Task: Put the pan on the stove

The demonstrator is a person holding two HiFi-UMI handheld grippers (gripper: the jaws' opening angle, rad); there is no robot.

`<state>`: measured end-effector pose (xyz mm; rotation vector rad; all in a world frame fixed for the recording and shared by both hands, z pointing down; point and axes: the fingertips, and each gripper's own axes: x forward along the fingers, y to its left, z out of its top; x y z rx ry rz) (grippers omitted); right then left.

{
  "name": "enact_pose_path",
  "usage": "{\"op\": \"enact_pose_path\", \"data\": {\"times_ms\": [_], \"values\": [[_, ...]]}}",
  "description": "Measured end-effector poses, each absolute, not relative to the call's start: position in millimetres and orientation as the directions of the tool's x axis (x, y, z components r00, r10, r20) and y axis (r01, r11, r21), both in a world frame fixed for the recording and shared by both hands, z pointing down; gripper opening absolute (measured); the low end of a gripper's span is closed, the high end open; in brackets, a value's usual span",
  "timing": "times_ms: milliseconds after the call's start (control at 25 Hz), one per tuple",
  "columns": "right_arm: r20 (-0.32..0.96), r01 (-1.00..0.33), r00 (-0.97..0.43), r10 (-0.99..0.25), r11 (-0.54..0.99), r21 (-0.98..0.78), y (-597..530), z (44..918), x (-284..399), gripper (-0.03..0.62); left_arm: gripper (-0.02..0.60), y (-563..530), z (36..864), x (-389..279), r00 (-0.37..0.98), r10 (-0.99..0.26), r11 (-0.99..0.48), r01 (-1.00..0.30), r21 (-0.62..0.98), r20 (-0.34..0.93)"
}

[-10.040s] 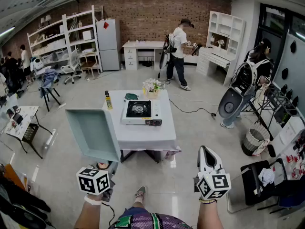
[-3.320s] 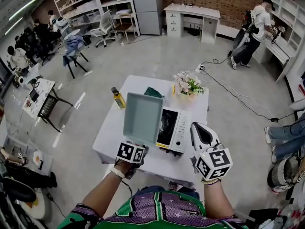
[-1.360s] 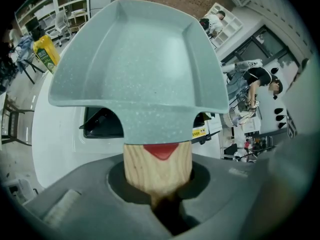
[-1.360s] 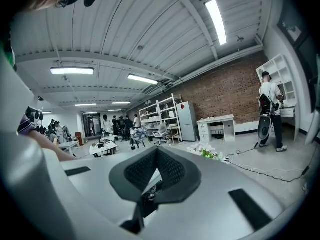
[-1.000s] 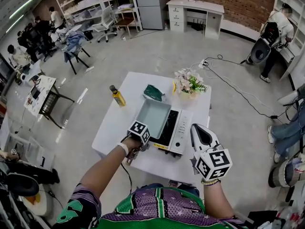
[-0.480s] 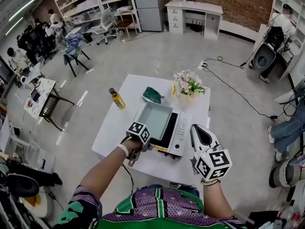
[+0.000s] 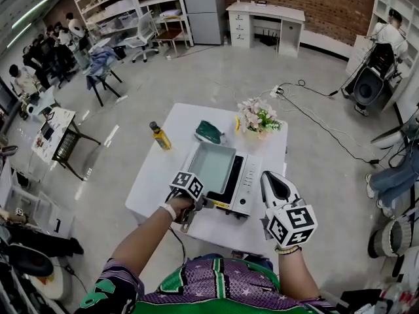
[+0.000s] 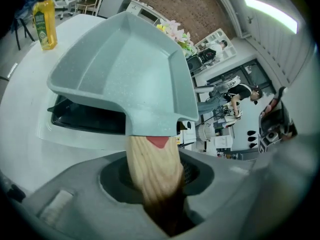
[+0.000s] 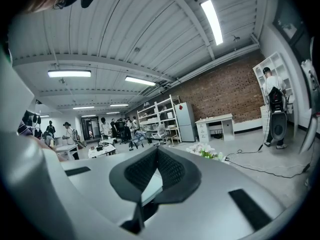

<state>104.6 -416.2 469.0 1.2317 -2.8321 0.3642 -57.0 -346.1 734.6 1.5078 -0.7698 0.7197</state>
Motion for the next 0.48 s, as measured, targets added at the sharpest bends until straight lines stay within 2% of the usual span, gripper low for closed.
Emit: {"op": "enact_pose_path", "data": {"times_ms": [240,480], "values": [[0.119,-0.737,-0.673,-0.73,0.649,-0.189,-411.2,465.4,101.4,0.002,0.226,-350.3,721.9,-62.9,0.615,-0.095,-0.073,-0.789,0.611,0.783],[0.123,-0.748,-0.663,-0.739,0.643,-0.168,-404.8,458.3,96.9,0.002,0.233,-348.7,713.7,-69.3,0.62,-0.118,-0.082,-0.784,0.615,0.776]]}}
